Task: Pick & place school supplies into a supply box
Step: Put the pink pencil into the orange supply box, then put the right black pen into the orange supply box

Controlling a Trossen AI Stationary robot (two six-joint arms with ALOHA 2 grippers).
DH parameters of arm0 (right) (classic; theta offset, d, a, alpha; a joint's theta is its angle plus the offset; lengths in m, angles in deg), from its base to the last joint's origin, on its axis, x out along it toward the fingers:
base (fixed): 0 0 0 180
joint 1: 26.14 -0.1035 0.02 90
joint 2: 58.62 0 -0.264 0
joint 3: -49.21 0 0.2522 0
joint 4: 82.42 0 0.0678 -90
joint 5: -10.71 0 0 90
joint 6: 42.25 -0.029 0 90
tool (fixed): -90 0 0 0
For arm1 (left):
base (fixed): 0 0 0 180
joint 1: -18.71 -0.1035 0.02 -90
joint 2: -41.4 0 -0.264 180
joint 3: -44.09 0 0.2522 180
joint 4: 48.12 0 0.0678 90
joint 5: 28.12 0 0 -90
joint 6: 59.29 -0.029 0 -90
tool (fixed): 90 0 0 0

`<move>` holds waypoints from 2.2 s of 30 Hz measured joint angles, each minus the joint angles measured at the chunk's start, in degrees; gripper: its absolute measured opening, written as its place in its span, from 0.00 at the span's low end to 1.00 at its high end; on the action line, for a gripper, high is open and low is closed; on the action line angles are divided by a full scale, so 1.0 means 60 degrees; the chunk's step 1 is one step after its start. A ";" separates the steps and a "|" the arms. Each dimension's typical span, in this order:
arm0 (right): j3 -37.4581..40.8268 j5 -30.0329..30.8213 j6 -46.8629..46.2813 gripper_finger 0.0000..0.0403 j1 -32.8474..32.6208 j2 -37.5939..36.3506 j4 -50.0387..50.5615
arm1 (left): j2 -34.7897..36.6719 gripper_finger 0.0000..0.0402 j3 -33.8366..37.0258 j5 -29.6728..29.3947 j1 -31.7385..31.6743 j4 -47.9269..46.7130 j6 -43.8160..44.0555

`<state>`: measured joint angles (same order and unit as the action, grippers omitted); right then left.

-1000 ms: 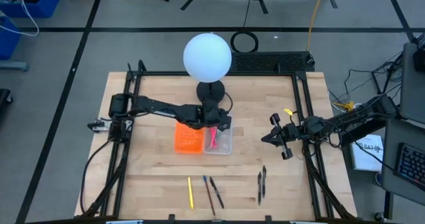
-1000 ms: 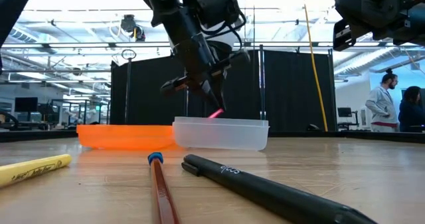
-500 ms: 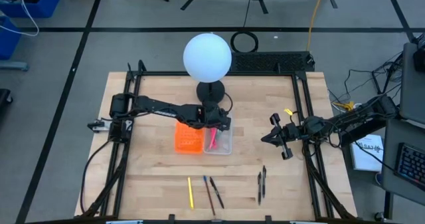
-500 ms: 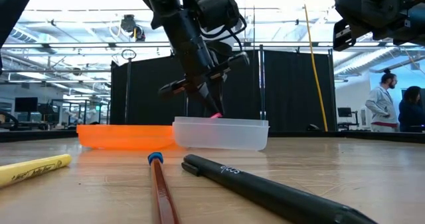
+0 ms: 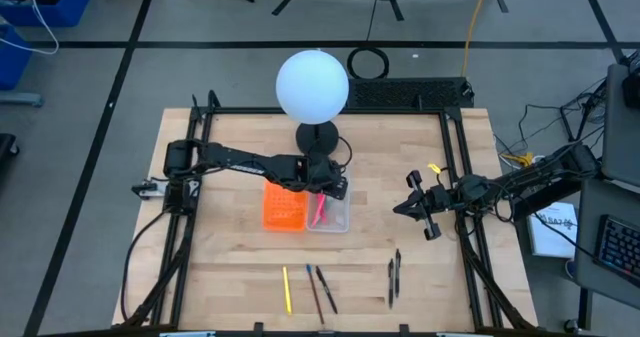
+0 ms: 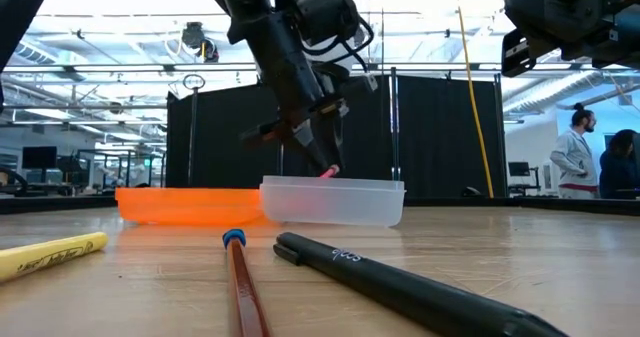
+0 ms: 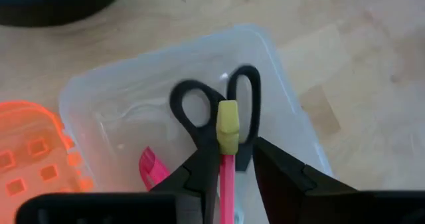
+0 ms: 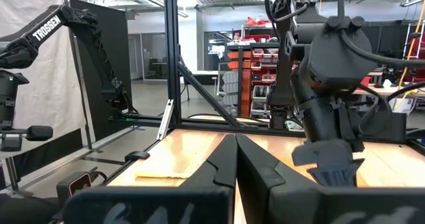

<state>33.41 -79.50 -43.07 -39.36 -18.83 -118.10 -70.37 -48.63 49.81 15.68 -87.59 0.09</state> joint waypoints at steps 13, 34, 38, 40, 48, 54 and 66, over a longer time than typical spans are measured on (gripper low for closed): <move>0.0000 -0.0011 -0.0108 0.00 0.0000 -0.0004 0.0001 | 0.0226 0.44 0.0000 0.0170 0.0000 -0.0436 -0.0712; 0.0000 -0.0007 0.0056 0.00 0.0000 0.0021 0.0510 | 0.2293 0.15 0.0213 -0.2004 0.1179 -0.3454 -0.3812; 0.0000 0.0000 0.0273 0.00 0.0000 0.0022 0.0544 | 0.3945 0.03 0.1385 -0.2465 0.1679 -0.3175 -0.3704; 0.0002 0.0004 0.0322 0.00 0.0000 0.0022 0.0491 | 0.4992 0.04 0.2468 -0.2840 0.1809 -0.2592 -0.3348; 0.0003 0.0011 0.0517 0.00 0.0000 0.0023 0.0504 | 0.8644 0.02 0.8122 -0.1046 0.2775 0.3892 -0.4464; 0.0004 0.0015 0.0510 0.00 0.0000 0.0025 0.0569 | 1.0468 0.01 1.0125 -0.3020 0.3277 0.4952 -0.4688; 0.0000 0.0051 0.0029 0.00 -0.0004 0.0022 0.0582 | 1.3409 0.01 1.0535 -0.2415 0.3819 0.4716 -0.8067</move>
<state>33.41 -79.19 -42.90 -39.38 -18.70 -114.60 10.08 14.58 35.32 38.59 -59.29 -48.31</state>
